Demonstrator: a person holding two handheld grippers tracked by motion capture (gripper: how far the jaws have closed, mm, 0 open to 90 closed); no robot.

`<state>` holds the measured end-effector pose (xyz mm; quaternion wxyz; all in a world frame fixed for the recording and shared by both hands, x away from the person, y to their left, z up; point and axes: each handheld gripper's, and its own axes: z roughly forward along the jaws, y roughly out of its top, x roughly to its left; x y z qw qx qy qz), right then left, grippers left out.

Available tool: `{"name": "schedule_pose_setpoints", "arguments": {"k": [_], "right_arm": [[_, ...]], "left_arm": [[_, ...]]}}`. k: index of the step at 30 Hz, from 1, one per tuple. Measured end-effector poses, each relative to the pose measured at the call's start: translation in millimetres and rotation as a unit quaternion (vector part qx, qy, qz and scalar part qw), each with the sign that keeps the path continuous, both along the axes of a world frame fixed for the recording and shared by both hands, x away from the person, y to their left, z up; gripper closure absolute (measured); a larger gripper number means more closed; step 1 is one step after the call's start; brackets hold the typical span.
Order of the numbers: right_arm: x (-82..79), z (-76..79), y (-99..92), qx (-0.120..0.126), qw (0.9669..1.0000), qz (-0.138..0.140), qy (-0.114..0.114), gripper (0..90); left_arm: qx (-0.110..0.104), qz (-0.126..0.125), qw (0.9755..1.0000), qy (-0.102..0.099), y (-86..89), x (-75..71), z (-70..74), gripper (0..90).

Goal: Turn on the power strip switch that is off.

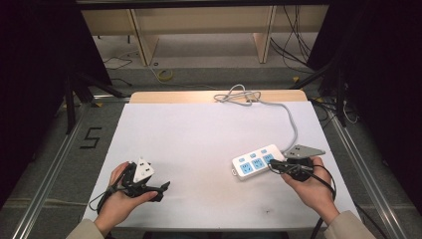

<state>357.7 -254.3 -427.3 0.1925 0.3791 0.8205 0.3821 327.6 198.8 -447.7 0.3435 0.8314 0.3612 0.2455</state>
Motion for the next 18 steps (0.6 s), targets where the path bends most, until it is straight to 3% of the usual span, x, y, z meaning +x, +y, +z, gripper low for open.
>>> {"name": "schedule_pose_setpoints", "arguments": {"k": [18], "right_arm": [[9.3, 1.3, 8.0, -0.004, 1.0, 0.0, 0.002, 90.0]], "left_arm": [[0.0, 0.0, 1.0, 0.002, -0.6, 0.0, -0.7, 11.6]]}}
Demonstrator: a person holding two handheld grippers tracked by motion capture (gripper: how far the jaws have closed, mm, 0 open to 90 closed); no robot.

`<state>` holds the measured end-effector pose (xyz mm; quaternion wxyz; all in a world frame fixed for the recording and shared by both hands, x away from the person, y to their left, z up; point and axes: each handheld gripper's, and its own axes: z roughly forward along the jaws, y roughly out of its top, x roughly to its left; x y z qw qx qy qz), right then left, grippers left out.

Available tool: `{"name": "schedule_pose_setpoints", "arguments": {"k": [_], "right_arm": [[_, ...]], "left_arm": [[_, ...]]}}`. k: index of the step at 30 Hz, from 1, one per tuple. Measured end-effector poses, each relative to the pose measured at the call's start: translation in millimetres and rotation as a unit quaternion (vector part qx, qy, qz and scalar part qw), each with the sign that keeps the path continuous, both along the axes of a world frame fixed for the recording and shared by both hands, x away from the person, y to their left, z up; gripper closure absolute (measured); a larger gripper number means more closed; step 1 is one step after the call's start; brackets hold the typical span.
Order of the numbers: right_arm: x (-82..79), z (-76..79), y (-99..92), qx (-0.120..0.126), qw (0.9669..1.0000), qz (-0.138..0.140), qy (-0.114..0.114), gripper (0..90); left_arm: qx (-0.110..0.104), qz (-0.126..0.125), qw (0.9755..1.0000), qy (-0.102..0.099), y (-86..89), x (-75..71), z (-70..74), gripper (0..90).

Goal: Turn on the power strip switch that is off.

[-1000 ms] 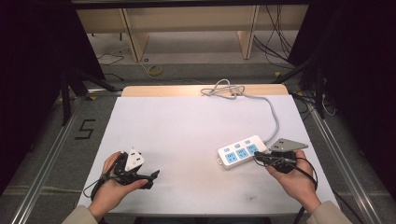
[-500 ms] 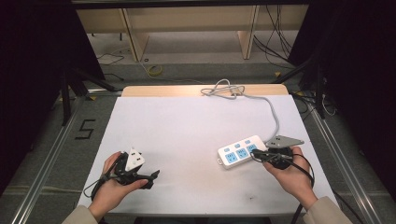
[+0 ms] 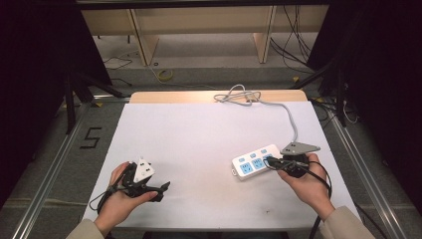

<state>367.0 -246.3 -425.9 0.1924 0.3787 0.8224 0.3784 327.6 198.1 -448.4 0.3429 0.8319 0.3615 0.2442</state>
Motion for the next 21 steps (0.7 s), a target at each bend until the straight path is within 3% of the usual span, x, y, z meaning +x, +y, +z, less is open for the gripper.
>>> {"name": "schedule_pose_setpoints", "arguments": {"k": [21], "right_arm": [[12.5, -2.0, 7.1, -0.006, 0.9999, -0.002, 0.008, 90.0]], "left_arm": [[0.002, -0.003, 1.0, 0.002, 0.1, 0.0, 0.2, 11.8]]}}
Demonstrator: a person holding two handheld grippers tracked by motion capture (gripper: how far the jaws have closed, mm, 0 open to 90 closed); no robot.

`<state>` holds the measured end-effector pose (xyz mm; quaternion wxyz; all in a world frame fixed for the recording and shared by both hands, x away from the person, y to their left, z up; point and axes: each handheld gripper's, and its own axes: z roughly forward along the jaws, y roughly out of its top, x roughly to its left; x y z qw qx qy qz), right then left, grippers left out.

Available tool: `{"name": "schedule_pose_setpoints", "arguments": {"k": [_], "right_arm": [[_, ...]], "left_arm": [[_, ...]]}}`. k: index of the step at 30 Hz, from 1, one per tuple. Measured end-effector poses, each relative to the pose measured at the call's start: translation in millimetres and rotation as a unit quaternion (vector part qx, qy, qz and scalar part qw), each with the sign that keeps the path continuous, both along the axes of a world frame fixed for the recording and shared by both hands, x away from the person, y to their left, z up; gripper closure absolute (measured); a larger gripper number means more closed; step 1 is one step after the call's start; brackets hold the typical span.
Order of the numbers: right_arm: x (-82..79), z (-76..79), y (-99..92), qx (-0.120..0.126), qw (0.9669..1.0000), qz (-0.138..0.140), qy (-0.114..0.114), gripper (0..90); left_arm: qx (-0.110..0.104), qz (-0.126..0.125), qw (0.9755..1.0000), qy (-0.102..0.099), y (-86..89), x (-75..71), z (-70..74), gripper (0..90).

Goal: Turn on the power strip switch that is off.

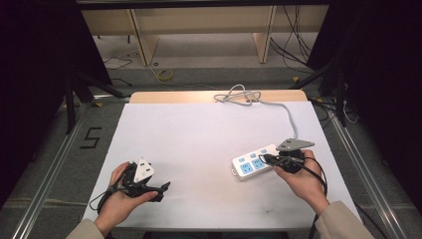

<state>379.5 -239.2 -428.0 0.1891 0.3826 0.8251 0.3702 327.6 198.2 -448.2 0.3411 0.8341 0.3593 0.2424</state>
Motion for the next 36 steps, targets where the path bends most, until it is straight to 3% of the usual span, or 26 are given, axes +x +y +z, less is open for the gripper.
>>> {"name": "schedule_pose_setpoints", "arguments": {"k": [36], "right_arm": [[22.6, 0.0, 9.0, -0.008, 0.9999, -0.004, 0.013, 90.0]], "left_arm": [[-0.004, 0.001, 1.0, -0.001, -0.1, 0.2, -0.1, 12.3]]}}
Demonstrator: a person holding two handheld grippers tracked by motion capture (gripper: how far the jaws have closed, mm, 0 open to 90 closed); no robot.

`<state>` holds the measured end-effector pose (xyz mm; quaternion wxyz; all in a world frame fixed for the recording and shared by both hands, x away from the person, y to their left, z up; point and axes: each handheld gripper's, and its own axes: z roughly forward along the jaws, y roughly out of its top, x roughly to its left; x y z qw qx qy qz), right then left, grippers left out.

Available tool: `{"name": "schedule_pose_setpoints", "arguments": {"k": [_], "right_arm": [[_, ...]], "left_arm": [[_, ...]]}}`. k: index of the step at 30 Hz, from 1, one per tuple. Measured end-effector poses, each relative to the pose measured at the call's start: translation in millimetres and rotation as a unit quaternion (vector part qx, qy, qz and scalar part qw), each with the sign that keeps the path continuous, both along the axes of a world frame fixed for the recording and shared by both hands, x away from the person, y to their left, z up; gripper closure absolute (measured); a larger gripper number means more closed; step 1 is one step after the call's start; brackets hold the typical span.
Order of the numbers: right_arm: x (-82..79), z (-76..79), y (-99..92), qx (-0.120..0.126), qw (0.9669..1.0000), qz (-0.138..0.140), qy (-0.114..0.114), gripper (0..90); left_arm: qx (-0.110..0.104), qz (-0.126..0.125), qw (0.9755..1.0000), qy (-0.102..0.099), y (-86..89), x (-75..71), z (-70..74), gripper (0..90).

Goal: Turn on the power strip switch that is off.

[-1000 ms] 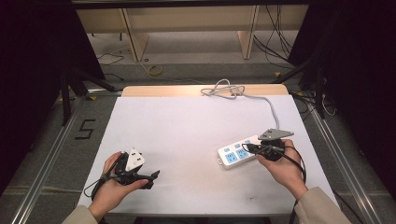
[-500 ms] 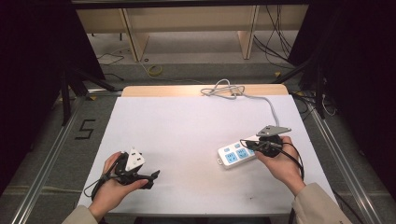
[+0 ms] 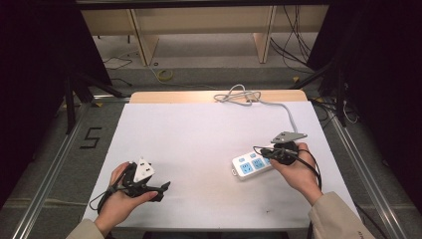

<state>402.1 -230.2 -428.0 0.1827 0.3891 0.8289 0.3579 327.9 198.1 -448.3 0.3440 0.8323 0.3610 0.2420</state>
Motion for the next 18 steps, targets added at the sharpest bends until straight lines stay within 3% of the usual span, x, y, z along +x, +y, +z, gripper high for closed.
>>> {"name": "schedule_pose_setpoints", "arguments": {"k": [18], "right_arm": [[10.1, -3.5, 3.1, -0.009, 0.9999, -0.001, 0.01, 90.0]], "left_arm": [[0.002, -0.002, 1.0, 0.001, -0.1, 0.0, 0.1, 12.6]]}}
